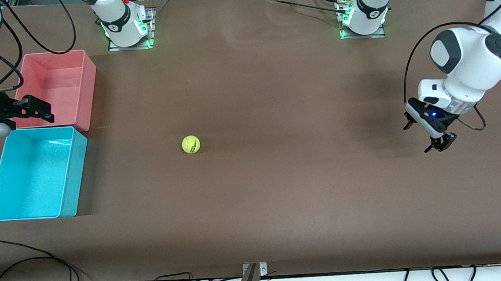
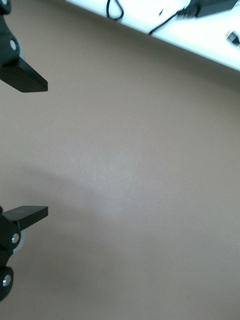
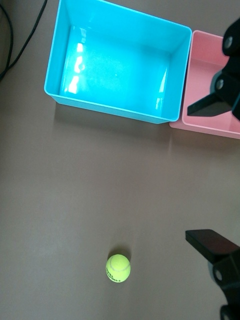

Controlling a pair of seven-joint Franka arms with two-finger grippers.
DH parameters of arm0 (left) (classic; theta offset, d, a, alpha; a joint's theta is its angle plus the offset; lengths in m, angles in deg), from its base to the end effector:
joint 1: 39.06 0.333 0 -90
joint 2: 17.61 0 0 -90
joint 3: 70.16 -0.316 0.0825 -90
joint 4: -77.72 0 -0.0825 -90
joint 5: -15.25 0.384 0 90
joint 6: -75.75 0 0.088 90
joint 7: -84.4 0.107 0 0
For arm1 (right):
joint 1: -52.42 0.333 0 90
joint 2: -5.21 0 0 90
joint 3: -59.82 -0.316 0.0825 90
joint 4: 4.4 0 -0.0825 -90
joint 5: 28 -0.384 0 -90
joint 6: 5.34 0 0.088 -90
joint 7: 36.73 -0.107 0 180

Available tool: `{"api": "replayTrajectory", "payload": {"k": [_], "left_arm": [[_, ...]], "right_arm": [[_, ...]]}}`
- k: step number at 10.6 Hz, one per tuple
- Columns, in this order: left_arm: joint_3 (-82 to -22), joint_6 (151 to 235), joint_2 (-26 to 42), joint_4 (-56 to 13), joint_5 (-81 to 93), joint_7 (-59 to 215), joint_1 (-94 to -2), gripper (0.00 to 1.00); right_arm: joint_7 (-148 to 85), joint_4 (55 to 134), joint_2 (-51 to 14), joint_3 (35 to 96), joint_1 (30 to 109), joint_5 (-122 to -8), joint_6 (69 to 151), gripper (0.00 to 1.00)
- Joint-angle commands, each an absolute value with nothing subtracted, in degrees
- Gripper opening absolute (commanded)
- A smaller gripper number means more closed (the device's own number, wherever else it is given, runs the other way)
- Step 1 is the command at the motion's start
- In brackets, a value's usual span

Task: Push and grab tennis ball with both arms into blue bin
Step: 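Raise the left gripper away while the right gripper reaches out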

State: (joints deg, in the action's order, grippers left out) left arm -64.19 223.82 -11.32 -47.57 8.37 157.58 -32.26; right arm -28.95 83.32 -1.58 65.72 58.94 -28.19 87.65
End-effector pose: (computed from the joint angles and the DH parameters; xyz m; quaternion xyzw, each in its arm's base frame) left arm 0.5732 0.0112 0.3675 -0.8249 0.5450 -0.1410 0.0508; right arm 0.5935 0.0102 0.5801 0.9972 0.0734 -0.0132 0.0036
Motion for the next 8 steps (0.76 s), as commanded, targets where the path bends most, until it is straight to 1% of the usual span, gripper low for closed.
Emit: {"api": "replayTrajectory", "payload": {"k": [1, 5, 8], "left_arm": [[-65.0, 222.4, -18.1, -51.5, 8.7, 157.7, -33.1, 1.00], [-65.0, 220.9, -22.1, -51.6, 8.7, 157.7, -32.9, 1.00], [-65.1, 220.7, -23.0, -50.3, 8.7, 157.7, -32.4, 1.00]], "right_arm": [[-28.0, 83.2, -2.0, 65.6, 59.2, -29.1, 87.8, 1.00], [-28.5, 83.7, -2.3, 65.1, 59.4, -29.2, 88.3, 1.00], [-29.8, 83.7, -2.8, 64.6, 61.3, -29.3, 89.4, 1.00]]}}
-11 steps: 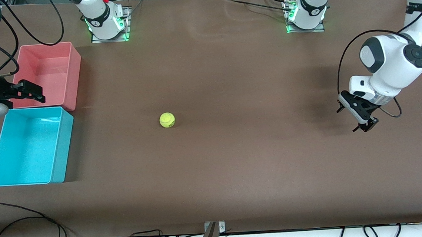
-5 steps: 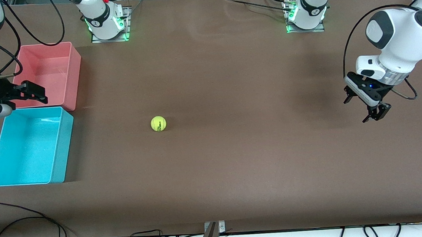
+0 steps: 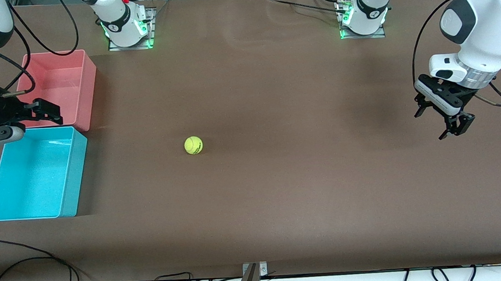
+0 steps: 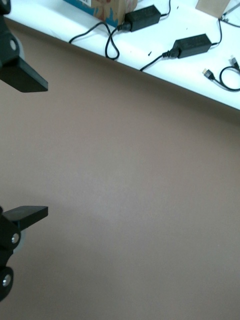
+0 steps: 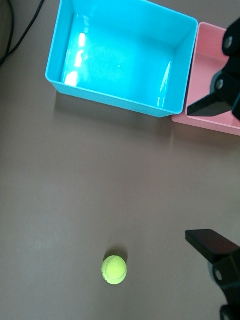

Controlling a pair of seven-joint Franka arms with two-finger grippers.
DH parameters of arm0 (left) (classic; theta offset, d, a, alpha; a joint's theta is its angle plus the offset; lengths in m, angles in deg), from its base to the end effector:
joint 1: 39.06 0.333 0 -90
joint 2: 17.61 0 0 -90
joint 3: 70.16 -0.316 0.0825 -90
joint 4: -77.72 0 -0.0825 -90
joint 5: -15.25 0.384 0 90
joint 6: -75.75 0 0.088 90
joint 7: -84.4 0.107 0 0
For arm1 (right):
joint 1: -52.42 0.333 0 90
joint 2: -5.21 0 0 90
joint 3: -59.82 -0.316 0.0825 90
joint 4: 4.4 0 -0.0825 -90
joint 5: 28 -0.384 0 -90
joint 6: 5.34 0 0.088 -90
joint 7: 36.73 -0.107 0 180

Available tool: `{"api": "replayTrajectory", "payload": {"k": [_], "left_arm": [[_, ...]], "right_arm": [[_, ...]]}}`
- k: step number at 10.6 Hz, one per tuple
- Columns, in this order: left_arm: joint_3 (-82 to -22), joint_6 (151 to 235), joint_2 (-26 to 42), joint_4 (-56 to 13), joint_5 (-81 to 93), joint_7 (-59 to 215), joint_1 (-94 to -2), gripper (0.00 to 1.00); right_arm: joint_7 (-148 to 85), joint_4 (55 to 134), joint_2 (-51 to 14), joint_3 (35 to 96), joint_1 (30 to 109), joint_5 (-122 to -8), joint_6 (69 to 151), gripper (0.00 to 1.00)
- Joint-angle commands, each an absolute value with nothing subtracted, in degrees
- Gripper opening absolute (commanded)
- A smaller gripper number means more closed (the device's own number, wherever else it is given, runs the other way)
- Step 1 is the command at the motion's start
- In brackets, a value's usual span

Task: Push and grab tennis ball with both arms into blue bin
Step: 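Raise the left gripper away while the right gripper reaches out, then lower the right gripper over the tennis ball and grasp it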

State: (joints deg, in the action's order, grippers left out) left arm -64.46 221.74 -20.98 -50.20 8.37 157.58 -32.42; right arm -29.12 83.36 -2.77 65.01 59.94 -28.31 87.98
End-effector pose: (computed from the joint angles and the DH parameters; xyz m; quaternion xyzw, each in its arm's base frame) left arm 0.5478 0.0100 0.4358 -0.8172 0.5442 -0.1719 0.0805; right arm 0.5985 0.0284 0.5679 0.9960 0.0867 -0.0210 0.0026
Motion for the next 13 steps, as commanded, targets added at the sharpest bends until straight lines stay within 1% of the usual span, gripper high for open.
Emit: {"api": "replayTrajectory", "payload": {"k": [1, 3, 4, 6, 8, 9, 11, 13], "left_arm": [[-65.8, 218.9, -23.1, -49.6, 8.7, 157.6, -32.4, 1.00], [-67.3, 215.0, -23.1, -47.4, 8.0, 155.1, -32.4, 1.00], [-67.6, 211.4, -23.1, -45.5, 8.0, 151.9, -32.4, 1.00], [-68.0, 200.9, -23.1, -39.3, 8.6, 143.7, -32.4, 1.00], [-68.5, 192.8, -23.1, -34.4, 8.7, 136.6, -32.4, 1.00], [-68.6, 189.6, -23.1, -32.3, 8.7, 133.7, -32.4, 1.00], [-68.8, 183.3, -23.4, -28.1, 11.5, 128.1, -32.9, 1.00], [-68.6, 174.0, -22.8, -20.5, 13.7, 122.0, -33.7, 1.00]], "right_arm": [[-29.8, 83.5, -3.4, 64.3, 62.3, -29.4, 89.8, 1.00], [-30.1, 83.4, -5.0, 64.2, 64.4, -29.5, 91.1, 1.00], [-31.4, 83.4, -5.7, 64.2, 65.8, -30.1, 91.7, 1.00], [-33.5, 82.7, -8.4, 64.2, 68.0, -33.2, 92.4, 1.00], [-35.8, 82.1, -11.7, 64.2, 72.9, -33.9, 99.1, 1.00], [-35.6, 80.8, -14.4, 64.1, 74.2, -34.5, 101.7, 0.97], [-36.0, 78.6, -18.8, 64.1, 76.8, -34.6, 103.2, 0.98], [-35.6, 76.9, -22.9, 64.1, 78.8, -34.7, 109.2, 1.00]]}}
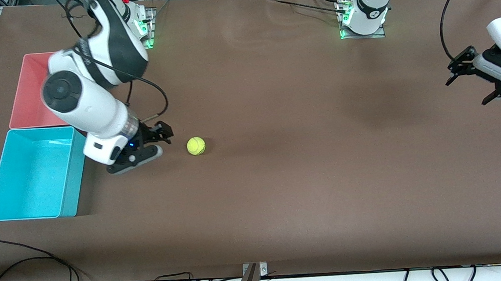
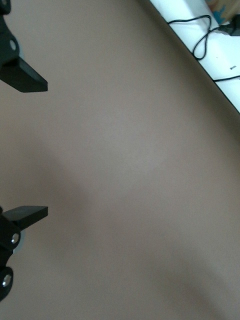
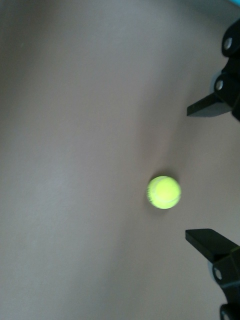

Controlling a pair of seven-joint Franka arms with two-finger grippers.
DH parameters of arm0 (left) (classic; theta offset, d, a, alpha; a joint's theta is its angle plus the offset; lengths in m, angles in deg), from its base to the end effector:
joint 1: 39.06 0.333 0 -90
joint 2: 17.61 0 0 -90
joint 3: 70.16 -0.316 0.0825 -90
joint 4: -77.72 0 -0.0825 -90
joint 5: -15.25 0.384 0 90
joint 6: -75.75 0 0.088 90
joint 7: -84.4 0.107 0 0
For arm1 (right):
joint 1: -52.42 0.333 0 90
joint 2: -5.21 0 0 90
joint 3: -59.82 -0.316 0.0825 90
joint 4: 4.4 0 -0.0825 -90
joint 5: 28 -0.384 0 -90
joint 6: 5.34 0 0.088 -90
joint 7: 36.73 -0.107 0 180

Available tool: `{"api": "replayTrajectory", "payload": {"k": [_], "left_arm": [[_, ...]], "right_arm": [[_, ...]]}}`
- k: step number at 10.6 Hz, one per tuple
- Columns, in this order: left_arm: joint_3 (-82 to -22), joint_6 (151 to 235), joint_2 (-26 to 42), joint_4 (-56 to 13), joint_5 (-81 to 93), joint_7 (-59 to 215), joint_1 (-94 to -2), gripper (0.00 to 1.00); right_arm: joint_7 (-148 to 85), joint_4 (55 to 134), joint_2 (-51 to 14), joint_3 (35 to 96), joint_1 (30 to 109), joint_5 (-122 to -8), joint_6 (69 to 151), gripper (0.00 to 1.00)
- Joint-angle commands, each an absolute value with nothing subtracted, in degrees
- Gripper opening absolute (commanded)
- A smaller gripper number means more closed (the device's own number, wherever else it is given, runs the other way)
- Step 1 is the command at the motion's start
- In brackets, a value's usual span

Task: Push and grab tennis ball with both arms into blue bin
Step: 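Lower the right gripper over the tennis ball and grasp it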

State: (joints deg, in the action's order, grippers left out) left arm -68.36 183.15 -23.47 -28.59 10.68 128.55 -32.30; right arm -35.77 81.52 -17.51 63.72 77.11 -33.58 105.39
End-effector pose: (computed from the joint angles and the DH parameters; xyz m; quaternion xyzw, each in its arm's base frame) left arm 0.5413 0.0402 0.5719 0.9429 -0.3255 0.0705 0.0086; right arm 0.6312 0.2538 0.4450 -0.9838 -0.1753 -0.0128 0.0355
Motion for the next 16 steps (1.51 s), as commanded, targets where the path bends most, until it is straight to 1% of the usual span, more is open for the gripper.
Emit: {"api": "replayTrajectory", "payload": {"k": [1, 2, 4, 5, 6, 8, 10, 12, 13, 16], "left_arm": [[-68.3, 172.5, -22.8, -18.7, 14.7, 120.9, -34.0, 1.00], [-68.2, 172.3, -22.8, -18.5, 14.7, 119.9, -34.0, 1.00], [-67.6, 168.2, -23.1, -17.4, 14.2, 110.9, -34.0, 1.00], [-67.5, 163.3, -23.4, -13.5, 14.0, 106.6, -33.9, 1.00], [-68.0, 159.9, -23.3, -10.7, 13.8, 104.3, -33.9, 1.00], [-68.4, 159.0, -23.4, -10.4, 11.6, 101.9, -33.9, 1.00], [-68.0, 159.0, -24.1, -11.3, 11.6, 95.3, -34.3, 1.00], [-68.0, 159.0, -24.9, -12.1, 11.7, 91.4, -35.0, 1.00], [-68.0, 159.0, -25.1, -12.7, 12.1, 87.6, -36.0, 1.00], [-67.2, 159.0, -27.1, -14.9, 12.3, 81.2, -36.4, 1.00]], "right_arm": [[-36.1, 76.7, -24.8, 64.1, 79.2, -35.2, 111.3, 1.00], [-36.9, 76.7, -27.2, 64.2, 79.4, -38.0, 113.2, 1.00], [-36.9, 76.7, -30.1, 64.3, 81.3, -38.3, 114.1, 1.00], [-37.1, 77.9, -30.2, 64.2, 81.3, -38.4, 113.9, 1.00], [-37.1, 82.4, -29.6, 64.3, 81.9, -38.4, 116.5, 1.00], [-38.8, 89.3, -27.5, 64.3, 82.8, -38.5, 121.9, 1.00], [-41.3, 98.6, -24.9, 64.1, 83.2, -38.2, 134.5, 1.00], [-43.6, 99.5, -24.9, 64.6, 85.7, -38.2, 135.4, 1.00], [-43.5, 100.6, -24.9, 64.6, 85.7, -38.0, 135.5, 1.00], [-43.1, 103.6, -24.9, 64.7, 85.8, -32.9, 135.4, 1.00]]}}
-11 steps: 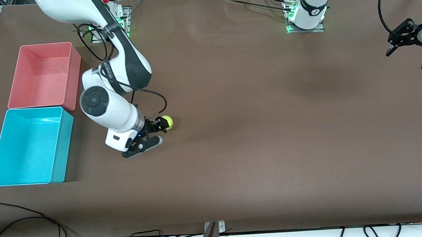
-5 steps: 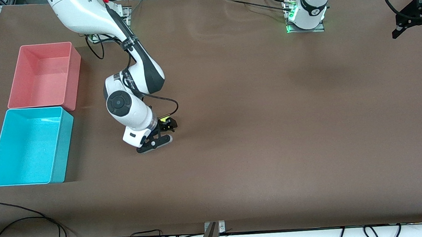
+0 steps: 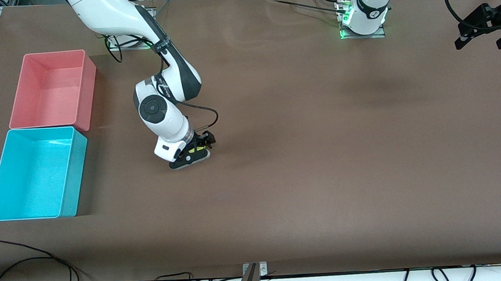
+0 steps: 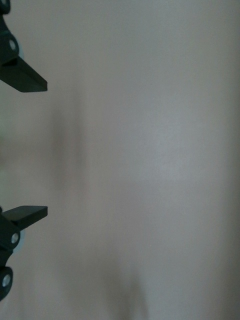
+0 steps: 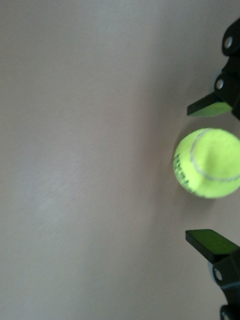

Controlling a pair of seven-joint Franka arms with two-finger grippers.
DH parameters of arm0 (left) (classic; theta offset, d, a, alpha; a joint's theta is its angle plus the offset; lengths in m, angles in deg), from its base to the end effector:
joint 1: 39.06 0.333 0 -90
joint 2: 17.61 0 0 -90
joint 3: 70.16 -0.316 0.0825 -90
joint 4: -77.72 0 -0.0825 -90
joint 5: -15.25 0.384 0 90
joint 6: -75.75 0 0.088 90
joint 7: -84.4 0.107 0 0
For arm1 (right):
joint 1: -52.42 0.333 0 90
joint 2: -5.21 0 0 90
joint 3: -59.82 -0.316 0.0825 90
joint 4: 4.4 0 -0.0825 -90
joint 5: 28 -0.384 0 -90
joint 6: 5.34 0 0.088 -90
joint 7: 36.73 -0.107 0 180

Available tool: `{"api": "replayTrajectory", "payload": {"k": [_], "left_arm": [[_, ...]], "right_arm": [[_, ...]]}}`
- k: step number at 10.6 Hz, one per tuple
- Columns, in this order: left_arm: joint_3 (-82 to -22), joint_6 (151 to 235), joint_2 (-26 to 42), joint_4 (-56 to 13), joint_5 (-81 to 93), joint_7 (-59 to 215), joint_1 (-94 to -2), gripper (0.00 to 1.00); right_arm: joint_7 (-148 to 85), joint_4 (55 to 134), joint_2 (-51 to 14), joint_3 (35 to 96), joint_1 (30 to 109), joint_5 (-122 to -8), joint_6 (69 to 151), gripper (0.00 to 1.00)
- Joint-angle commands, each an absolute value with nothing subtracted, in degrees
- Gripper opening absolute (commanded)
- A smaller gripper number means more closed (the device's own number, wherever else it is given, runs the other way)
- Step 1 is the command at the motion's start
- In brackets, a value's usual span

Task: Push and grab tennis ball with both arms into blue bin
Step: 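Lower the right gripper over the tennis ball and grasp it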

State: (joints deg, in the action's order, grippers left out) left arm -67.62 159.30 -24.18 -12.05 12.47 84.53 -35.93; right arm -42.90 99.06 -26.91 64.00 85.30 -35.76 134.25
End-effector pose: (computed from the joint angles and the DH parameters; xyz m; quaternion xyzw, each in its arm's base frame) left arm 0.5061 -0.0020 0.6773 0.9998 0.0014 0.0031 0.0215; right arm 0.5778 0.3210 0.2405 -0.9873 -0.1521 -0.0267 0.0362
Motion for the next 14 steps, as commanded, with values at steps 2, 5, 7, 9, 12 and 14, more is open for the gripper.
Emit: {"api": "replayTrajectory", "payload": {"k": [2, 5, 7, 9, 12, 14], "left_arm": [[-67.0, 159.0, -27.9, -16.1, 12.3, 81.2, -36.4, 1.00], [-66.6, 159.0, -26.8, -15.5, 12.2, 80.3, -36.4, 1.00], [-67.3, 159.0, -24.2, -14.4, 12.3, 80.6, -37.5, 1.00], [-71.4, 159.0, -23.1, -14.1, 12.3, 80.6, -42.6, 1.00], [-72.7, 159.0, -22.6, -14.1, 12.4, 79.5, -45.5, 1.00], [-73.6, 159.0, -22.6, -14.1, 12.3, 77.0, -46.3, 1.00]], "right_arm": [[-43.1, 104.8, -24.9, 65.3, 85.9, -32.5, 135.5, 1.00], [-43.5, 104.8, -25.6, 65.1, 86.1, -32.5, 136.6, 1.00], [-46.7, 104.6, -25.6, 65.0, 86.6, -32.5, 136.9, 1.00], [-46.1, 104.5, -26.7, 65.0, 86.8, -32.5, 137.7, 1.00], [-46.0, 104.2, -27.6, 65.0, 86.9, -32.5, 137.9, 1.00], [-45.3, 104.1, -28.2, 65.0, 86.6, -32.5, 137.9, 1.00]]}}
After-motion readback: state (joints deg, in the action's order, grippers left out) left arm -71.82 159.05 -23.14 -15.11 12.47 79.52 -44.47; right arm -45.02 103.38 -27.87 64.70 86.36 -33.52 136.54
